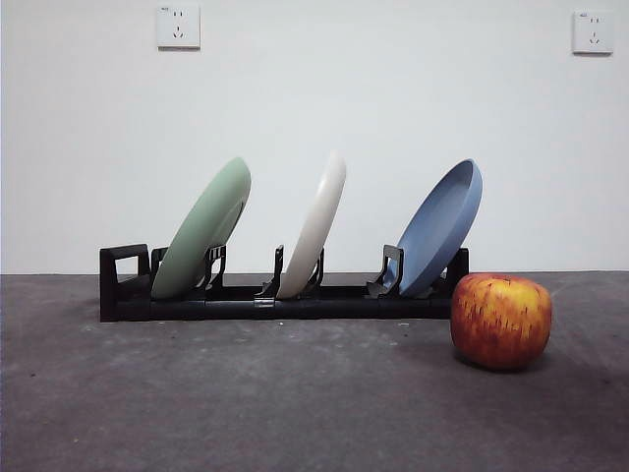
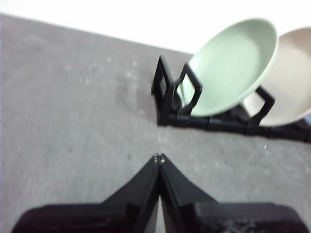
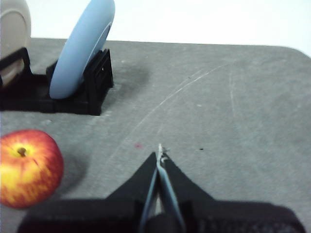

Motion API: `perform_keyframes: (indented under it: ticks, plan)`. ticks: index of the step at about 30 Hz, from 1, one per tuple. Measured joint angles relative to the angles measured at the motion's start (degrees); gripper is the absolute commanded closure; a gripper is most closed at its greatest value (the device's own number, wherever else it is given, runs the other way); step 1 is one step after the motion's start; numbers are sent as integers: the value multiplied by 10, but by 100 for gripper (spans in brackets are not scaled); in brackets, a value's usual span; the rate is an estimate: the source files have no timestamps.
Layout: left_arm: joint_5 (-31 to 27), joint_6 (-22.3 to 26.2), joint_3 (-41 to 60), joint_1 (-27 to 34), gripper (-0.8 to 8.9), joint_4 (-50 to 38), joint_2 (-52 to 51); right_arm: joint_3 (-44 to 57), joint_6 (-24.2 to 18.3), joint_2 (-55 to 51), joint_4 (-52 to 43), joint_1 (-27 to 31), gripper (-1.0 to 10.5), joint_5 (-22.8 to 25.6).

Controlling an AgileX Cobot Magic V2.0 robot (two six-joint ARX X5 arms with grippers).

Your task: Take the green plate from the plate rack,put the plate on the table,take the apple from the table,put the apple in the plate

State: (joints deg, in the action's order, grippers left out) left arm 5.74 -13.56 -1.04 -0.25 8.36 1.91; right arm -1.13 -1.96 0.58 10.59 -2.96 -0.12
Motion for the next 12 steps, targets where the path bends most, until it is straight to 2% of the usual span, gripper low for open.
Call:
perform_keyframes:
  ticks: [2,9,12]
  plan:
    - [0,-5,0,0,817,-4,0,0,40,0,0,0,963,-2]
    - [34,-52,-8,0,819,-1,1,-10,231,0,8,0,963,-17]
    - [60,-70,-43,0,819,6,10,-47,264,8,14,0,963,-30]
